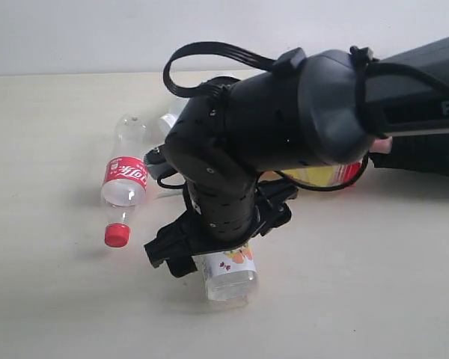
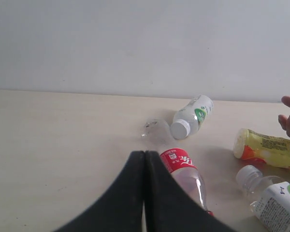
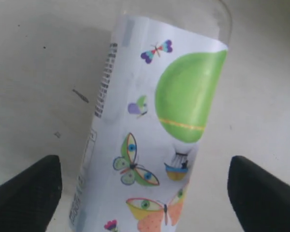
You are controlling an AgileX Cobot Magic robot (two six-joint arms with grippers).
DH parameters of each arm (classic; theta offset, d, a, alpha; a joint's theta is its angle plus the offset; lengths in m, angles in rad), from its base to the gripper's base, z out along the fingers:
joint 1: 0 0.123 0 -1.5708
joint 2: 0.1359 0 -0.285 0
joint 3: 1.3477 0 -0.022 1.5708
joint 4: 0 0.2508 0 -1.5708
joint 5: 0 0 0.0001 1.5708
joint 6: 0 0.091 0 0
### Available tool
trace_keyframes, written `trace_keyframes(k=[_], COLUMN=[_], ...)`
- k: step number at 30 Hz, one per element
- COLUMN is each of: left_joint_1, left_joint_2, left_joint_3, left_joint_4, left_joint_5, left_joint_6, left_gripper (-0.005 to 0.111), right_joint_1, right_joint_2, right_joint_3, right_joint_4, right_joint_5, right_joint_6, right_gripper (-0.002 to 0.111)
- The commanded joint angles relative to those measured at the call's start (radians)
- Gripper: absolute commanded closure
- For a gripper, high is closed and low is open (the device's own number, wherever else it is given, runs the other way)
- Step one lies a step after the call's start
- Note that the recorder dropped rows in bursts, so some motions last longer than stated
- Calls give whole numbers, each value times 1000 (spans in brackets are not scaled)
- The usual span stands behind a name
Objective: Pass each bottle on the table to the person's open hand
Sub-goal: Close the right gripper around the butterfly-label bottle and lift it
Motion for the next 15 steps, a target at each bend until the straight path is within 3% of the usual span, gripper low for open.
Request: trace_keyframes(k=[1, 8, 15], left_joint_1=[2, 2, 2], left_joint_2=[-7, -7, -7], left_joint_3=[3, 3, 3], left_joint_4=[-4, -4, -4], left_joint_5=[-2, -2, -2], left_joint_6=[-1, -1, -1], left_gripper=[107, 107, 107], right_joint_1=[-11, -41, -105], right_joint_2=[16, 50, 54], right_joint_3=[-11, -11, -11], right_joint_4=[-11, -46, 62], right_joint_5=[-59, -67, -85], right_joint_6=[-6, -2, -131], right_gripper=[14, 14, 14])
